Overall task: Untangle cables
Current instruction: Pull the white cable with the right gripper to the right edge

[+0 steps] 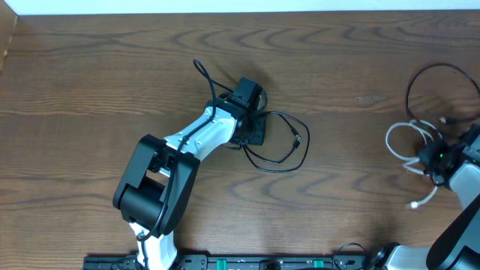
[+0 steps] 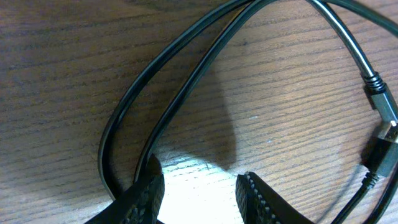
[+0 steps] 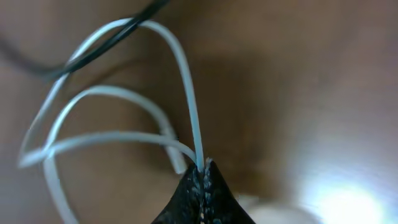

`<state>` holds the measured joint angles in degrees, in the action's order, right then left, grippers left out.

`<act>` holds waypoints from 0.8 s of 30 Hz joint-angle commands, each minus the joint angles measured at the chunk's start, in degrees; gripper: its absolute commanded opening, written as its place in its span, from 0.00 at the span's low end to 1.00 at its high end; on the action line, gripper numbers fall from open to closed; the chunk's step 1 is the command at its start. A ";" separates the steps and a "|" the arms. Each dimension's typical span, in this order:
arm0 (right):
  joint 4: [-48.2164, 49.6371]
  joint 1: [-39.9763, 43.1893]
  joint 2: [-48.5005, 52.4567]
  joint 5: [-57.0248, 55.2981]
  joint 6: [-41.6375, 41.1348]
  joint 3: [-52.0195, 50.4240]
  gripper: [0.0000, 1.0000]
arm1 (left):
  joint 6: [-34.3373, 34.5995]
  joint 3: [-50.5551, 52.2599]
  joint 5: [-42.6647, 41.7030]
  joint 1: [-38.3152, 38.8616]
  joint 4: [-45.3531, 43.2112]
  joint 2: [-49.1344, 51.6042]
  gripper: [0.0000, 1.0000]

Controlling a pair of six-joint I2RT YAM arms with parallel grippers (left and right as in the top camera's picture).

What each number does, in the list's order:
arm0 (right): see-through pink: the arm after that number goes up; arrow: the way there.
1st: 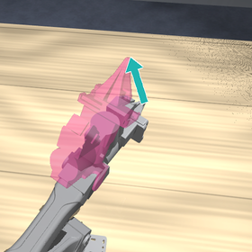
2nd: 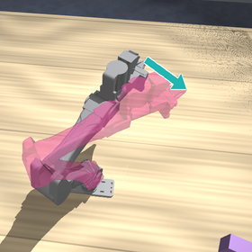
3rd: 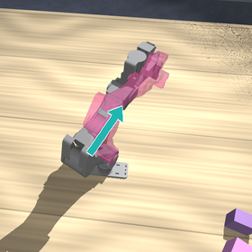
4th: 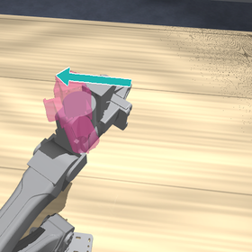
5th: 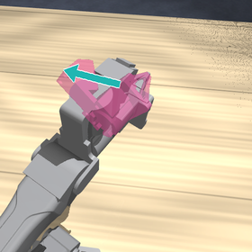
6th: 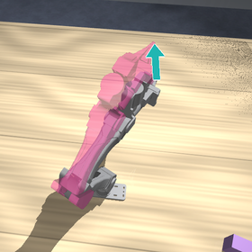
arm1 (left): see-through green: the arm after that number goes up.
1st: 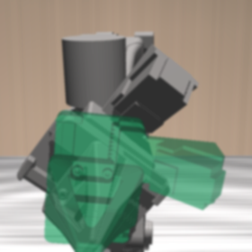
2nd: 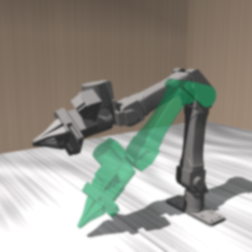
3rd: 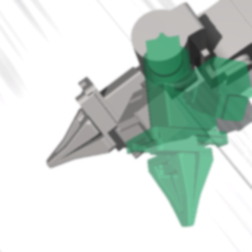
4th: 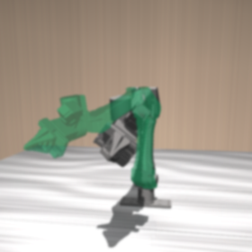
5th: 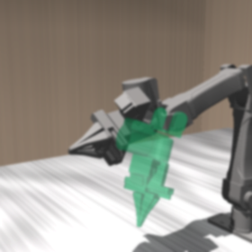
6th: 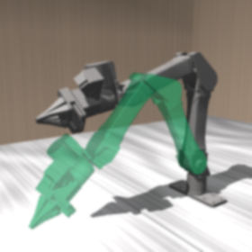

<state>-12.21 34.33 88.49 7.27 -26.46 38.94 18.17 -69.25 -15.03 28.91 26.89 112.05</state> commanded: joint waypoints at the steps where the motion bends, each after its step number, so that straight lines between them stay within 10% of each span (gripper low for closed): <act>1: -0.11 -1.77 0.22 10.99 3.93 9.46 0.01 | 0.17 2.71 0.52 1.57 1.75 3.82 0.44; 11: -5.33 -2.08 0.22 6.12 4.26 29.81 0.01 | 0.17 2.71 0.70 2.03 1.79 3.82 0.44; 24: -1.40 2.25 0.37 -11.26 5.77 32.00 0.01 | 0.17 2.71 0.68 2.03 2.49 3.82 0.44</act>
<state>-14.17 34.92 88.75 -0.10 -21.91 69.71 18.17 -69.32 -14.61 30.48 27.27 112.01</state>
